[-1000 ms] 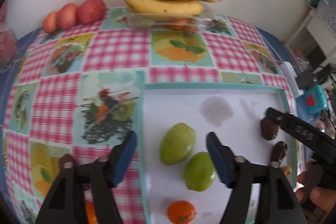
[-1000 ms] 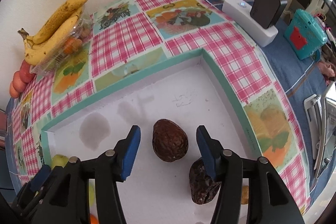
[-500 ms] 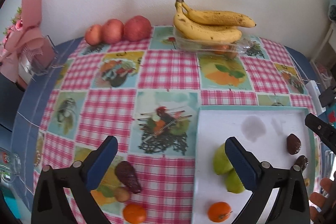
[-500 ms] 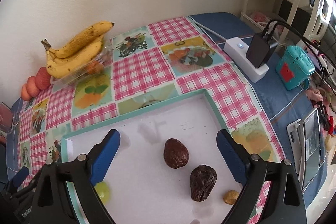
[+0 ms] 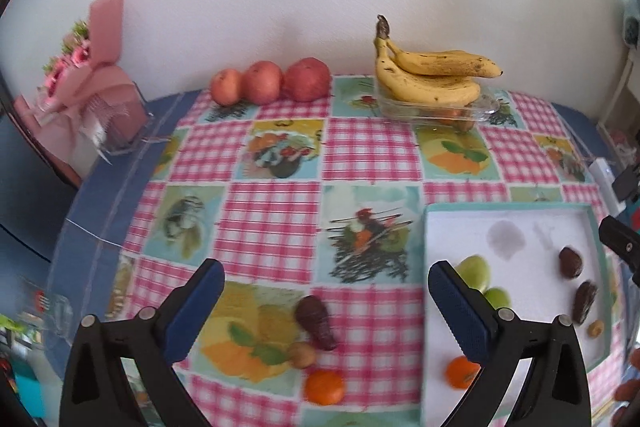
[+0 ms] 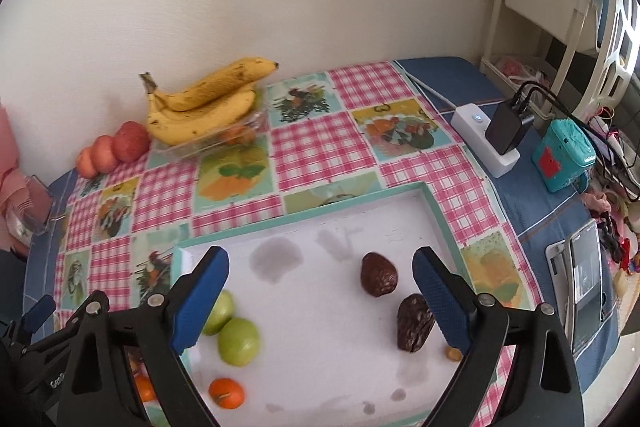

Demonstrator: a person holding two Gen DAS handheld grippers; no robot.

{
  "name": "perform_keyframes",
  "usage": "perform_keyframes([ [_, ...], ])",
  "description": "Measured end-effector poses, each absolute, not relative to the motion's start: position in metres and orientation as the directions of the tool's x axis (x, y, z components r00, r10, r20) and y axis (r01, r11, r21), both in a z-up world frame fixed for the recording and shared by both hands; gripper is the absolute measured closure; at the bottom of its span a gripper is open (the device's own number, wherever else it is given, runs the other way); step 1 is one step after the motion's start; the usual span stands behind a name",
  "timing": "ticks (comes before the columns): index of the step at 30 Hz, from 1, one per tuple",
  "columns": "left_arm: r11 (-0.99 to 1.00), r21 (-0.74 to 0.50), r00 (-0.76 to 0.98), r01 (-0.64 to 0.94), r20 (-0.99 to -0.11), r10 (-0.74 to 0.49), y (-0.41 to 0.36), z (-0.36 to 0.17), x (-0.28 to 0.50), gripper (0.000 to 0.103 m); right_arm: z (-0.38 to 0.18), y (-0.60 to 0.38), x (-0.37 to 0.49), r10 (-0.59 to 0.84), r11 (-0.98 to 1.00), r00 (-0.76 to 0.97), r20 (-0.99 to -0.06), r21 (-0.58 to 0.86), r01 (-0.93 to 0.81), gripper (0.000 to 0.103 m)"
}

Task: Organize fruits
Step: 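Move both open tools back toward the orange and kiwi beside the tray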

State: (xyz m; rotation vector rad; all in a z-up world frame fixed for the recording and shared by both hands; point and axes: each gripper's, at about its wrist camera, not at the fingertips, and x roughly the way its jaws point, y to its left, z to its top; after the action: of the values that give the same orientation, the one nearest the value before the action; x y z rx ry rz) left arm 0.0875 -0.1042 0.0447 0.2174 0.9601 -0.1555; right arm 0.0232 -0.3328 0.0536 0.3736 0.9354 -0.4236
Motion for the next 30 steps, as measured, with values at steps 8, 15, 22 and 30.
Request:
perform_keyframes([
  [8, 0.973, 0.084, 0.564, 0.214, -0.824, -0.052, -0.067, 0.052, 0.072, 0.0, 0.045, -0.298, 0.008, -0.178, 0.879, 0.488, -0.855, 0.084, 0.469, 0.01],
  [15, 0.98, 0.076, 0.586, 0.184, -0.809, -0.047, -0.038, 0.057, 0.054, 0.0, 0.039, -0.274, -0.015, -0.142, 0.891, 0.494, -0.858, 0.106, 0.441, 0.01],
  [22, 0.991, 0.029, 0.583, 0.127, -0.811, -0.051, -0.004, 0.057, 0.047, 0.0, 0.035, -0.25, -0.025, -0.096, 0.909, 0.504, -0.858, 0.131, 0.397, 0.01],
  [30, 0.999, 0.007, 0.566, 0.051, -0.824, -0.023, 0.025, 0.053, 0.055, 0.0, 0.026, -0.22, -0.011, -0.05, 0.932, 0.48, -0.876, 0.132, 0.338, 0.01],
])
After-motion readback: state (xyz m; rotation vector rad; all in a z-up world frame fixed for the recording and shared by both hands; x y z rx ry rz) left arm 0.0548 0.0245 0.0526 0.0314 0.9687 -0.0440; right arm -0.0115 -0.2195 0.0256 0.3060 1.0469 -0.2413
